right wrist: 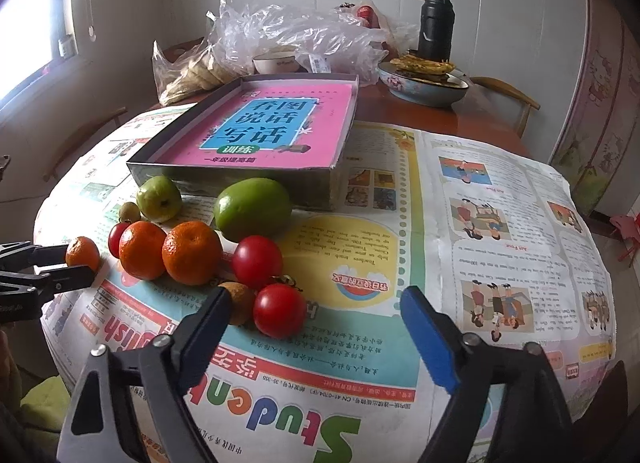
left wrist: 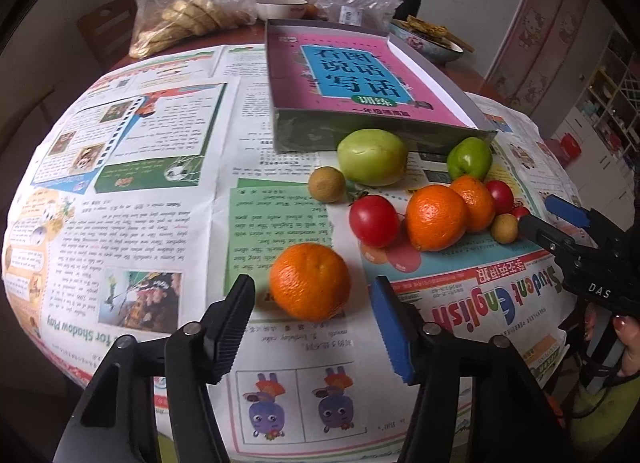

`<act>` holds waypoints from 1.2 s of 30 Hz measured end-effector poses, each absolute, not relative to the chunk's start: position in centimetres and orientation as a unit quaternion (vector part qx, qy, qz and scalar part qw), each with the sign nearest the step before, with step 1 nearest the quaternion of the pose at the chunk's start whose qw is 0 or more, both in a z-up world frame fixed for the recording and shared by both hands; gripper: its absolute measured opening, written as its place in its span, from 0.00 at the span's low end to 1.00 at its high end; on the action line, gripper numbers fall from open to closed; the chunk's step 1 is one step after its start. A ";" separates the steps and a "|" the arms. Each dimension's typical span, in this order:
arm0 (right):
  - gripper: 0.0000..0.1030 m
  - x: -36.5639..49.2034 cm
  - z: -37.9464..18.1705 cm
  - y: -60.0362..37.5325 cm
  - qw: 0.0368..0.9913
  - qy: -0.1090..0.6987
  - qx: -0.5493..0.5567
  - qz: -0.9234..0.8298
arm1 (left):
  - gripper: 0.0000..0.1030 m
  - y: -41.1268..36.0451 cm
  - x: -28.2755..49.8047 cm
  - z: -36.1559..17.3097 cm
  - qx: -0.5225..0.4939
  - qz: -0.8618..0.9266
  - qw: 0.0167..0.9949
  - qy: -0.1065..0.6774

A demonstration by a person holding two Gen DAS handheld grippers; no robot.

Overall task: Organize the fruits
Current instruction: 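Grasp the mandarin orange with the left gripper while the right gripper grasps a red tomato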

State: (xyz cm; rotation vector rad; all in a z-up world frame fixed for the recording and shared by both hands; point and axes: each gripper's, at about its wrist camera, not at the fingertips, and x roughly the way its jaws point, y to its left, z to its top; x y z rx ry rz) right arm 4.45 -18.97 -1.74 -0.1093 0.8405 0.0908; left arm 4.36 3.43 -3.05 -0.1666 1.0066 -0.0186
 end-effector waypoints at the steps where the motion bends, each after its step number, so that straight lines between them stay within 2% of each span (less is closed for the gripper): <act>1: 0.80 4.5 -1.7 -19.0 0.911 0.407 -0.052 0.046 | 0.54 3.4 4.5 -3.1 -0.080 -0.012 0.872 0.483; 6: 0.65 4.6 -1.5 -19.0 0.912 0.402 -0.056 0.055 | 0.49 3.3 5.0 -3.3 -0.077 -0.018 0.871 0.485; 19: 0.45 4.0 -1.7 -20.1 0.905 0.414 -0.028 0.097 | 0.47 3.0 6.0 -3.3 -0.061 -0.022 0.872 0.485; 23: 0.33 4.3 -1.9 -20.8 0.898 0.421 0.010 0.129 | 0.42 2.8 6.2 -3.3 -0.057 -0.024 0.871 0.487; 26: 0.27 4.4 -1.9 -20.9 0.896 0.423 0.013 0.137 | 0.42 2.6 6.2 -3.3 -0.056 -0.025 0.871 0.487; 36: 0.27 4.3 -1.5 -21.2 0.902 0.417 0.000 0.115 | 0.39 2.7 6.6 -3.3 -0.063 -0.033 0.871 0.487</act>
